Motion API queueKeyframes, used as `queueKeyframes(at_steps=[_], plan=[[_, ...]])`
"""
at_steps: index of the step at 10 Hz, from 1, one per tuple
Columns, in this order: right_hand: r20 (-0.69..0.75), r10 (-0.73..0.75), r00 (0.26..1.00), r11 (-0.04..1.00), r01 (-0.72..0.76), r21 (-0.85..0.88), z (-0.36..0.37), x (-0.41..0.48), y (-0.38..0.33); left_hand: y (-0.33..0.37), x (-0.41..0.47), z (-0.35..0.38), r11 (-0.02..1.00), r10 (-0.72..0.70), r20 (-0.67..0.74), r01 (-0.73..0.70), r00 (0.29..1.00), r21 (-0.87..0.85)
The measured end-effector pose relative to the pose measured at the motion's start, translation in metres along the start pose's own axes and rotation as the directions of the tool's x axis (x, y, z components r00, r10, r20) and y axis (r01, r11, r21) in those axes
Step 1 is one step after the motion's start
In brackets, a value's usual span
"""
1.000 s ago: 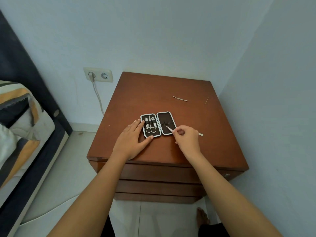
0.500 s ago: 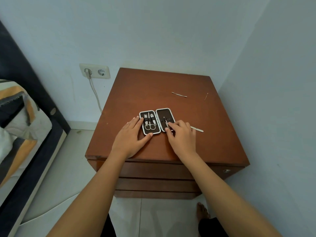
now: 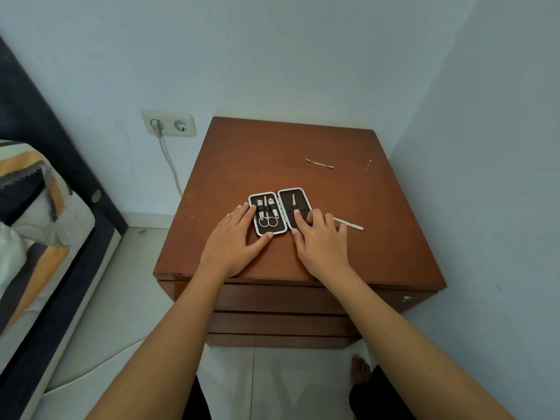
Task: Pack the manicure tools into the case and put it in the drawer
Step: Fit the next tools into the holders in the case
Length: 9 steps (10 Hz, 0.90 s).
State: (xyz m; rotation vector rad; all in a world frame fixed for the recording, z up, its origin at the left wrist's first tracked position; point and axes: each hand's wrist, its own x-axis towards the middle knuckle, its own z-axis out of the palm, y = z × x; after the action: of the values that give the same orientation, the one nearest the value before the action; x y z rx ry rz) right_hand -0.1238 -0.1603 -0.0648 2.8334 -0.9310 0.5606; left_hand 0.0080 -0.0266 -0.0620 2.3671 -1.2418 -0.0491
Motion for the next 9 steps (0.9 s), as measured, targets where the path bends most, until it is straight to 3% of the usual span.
queueKeyframes(at_steps=[3,9], plan=[[0.051,-0.052,0.997,0.999,0.052,-0.014,-0.0054,0.0033,0.0011,0.0006,-0.0005,0.0001,1.000,-0.007,0.004,0.007,1.000,-0.003],[-0.015,-0.095,0.995,0.994,0.094,-0.060,-0.0028,-0.0041,0.0067,0.0006,-0.0006,-0.0001,1.000,-0.019,0.018,0.019,1.000,0.006]])
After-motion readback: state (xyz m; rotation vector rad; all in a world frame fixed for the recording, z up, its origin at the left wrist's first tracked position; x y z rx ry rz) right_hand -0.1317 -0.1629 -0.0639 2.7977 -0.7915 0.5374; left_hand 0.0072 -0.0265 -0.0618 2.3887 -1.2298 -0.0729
